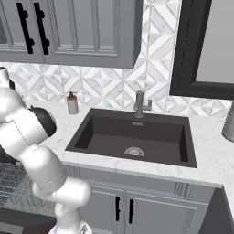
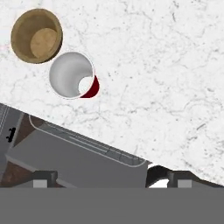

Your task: Pick up the cup and bowl from the counter, place them in the dishwasher, and close the dishwasher door.

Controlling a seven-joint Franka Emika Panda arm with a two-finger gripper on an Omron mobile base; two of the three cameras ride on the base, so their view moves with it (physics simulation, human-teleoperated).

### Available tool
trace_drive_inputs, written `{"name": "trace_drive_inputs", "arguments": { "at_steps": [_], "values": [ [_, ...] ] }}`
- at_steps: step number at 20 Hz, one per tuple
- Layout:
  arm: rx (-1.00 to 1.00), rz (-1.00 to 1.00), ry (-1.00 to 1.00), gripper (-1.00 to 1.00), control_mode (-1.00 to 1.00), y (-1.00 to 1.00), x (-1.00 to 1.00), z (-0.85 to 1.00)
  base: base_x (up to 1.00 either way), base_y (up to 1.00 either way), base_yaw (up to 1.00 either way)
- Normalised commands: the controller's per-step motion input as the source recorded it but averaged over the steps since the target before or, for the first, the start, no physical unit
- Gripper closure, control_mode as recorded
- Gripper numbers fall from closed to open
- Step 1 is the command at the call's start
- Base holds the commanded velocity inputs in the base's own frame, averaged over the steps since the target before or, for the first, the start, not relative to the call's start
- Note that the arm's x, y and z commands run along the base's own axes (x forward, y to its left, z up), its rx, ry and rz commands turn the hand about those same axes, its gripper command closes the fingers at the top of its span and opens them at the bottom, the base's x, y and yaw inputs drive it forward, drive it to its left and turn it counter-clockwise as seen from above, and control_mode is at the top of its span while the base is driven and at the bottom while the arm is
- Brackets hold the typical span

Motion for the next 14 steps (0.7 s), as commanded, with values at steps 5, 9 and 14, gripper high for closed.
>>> {"name": "trace_drive_inputs", "arguments": {
  "at_steps": [5,9,14],
  "values": [
    [-0.02,0.00,0.00,-1.00,-1.00,0.01,0.20,-0.37,0.00,0.00,0.00],
    [0.00,0.00,0.00,-1.00,-1.00,0.13,0.12,-0.49,0.00,0.00,0.00],
    [0.00,0.00,0.00,-1.00,-1.00,0.50,0.23,-0.36,0.00,0.00,0.00]
  ]
}}
